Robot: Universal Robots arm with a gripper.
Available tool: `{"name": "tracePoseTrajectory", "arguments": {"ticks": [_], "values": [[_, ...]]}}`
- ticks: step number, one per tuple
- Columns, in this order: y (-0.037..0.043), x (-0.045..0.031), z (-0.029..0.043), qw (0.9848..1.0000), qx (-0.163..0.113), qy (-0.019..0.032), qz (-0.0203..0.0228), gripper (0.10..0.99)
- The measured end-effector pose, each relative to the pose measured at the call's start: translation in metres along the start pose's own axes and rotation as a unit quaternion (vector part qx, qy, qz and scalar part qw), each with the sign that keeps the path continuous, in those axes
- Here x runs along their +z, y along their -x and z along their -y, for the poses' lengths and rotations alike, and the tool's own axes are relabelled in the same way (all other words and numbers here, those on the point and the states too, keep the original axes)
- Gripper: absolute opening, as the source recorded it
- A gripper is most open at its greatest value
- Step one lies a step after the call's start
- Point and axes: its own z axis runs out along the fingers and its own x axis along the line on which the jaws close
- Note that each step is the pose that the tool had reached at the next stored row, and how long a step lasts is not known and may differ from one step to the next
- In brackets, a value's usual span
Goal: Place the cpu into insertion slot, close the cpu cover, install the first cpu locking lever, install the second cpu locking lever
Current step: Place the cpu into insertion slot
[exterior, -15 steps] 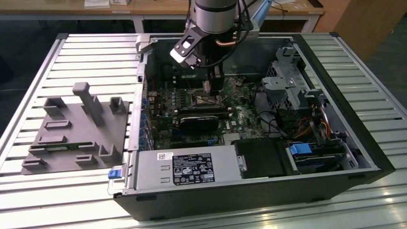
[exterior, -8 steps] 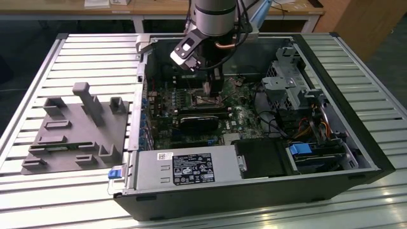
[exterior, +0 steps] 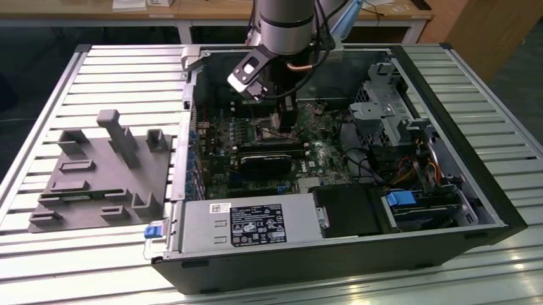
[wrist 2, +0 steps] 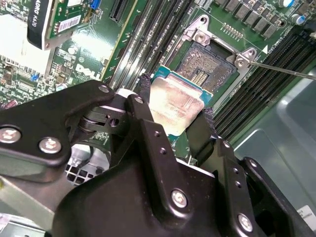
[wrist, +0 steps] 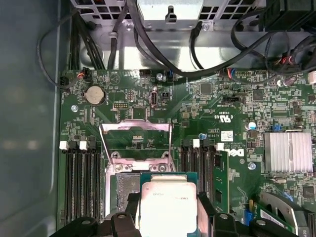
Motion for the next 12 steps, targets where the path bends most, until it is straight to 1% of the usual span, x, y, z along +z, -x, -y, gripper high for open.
{"name": "tracePoseTrajectory", "arguments": {"ticks": [6,9,12], "values": [[-0.0032,0.0032,0.0004,1.0000,0.000,0.0000,0.0001,0.537],[-0.0067,0.0053,0.0006,1.0000,0.000,0.0000,0.0013,0.537],[-0.0096,0.0090,0.0020,1.0000,0.000,0.0005,0.0026,0.537]]}}
